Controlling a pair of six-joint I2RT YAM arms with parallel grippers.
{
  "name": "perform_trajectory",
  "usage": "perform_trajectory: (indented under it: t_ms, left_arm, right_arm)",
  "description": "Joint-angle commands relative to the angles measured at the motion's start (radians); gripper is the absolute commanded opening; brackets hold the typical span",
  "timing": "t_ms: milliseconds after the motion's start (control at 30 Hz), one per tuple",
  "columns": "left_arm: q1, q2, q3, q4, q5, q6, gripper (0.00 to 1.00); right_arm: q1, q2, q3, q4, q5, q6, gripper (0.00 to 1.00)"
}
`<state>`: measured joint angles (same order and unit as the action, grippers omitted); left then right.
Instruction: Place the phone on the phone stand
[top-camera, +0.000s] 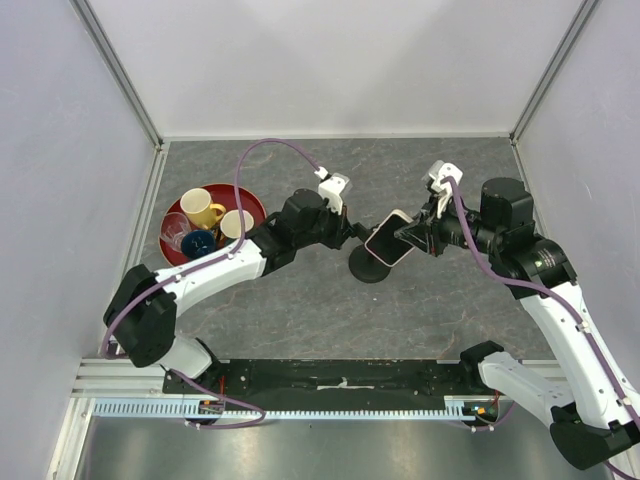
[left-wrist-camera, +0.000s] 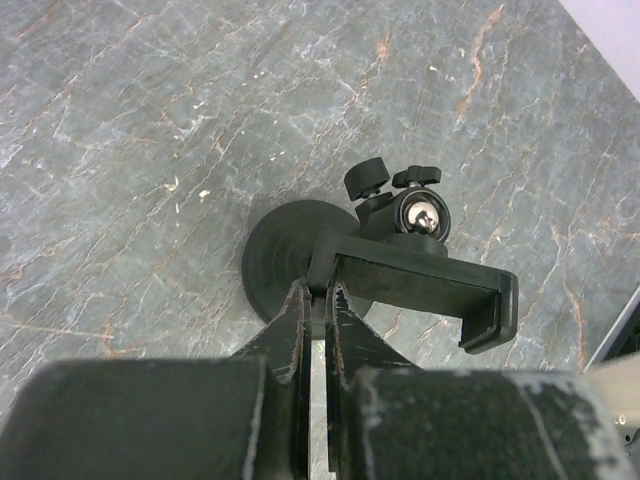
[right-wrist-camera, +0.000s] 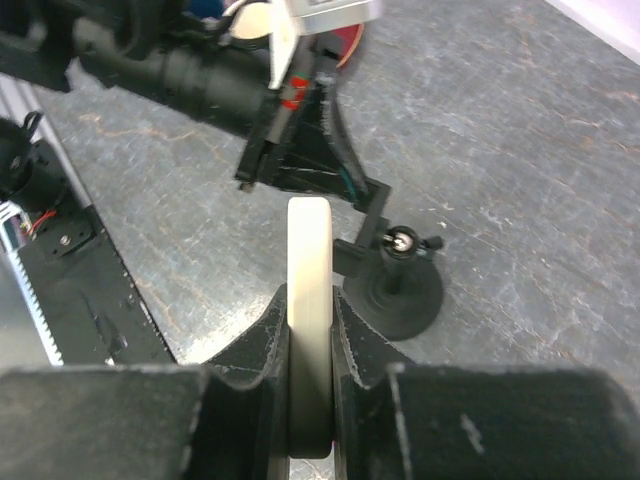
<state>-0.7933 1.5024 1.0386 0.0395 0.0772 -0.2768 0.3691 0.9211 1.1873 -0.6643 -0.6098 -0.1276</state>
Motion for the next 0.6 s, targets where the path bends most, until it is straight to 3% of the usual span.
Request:
perform_trajectory:
  t_ms: [0,133,300,567]
  left_arm:
    - [0.003,-0.067,0.0,-0.046,-0.037,0.073,0.02]
    - [-0.012,-0.067,0.026,-0.044,-0.054,0.119,0.02]
    - [-0.069,-0.113,-0.035,0.046,-0.218,0.183,0.02]
    - [-0.089,-0.163,-0.087,0.108,-0.295,0.205,0.02]
  right_arm:
    - [-0.001,-0.007,0.055,0.118,0.172,0.158,0.0]
    - [0.001,-0.002,0.045,0.153,0.278,0.285,0.0]
    - [0.001,0.035,0.04,0.177,0.245,0.31,0.0]
    - [0.01,0.127,0.11,0.101,0.265,0.361,0.0]
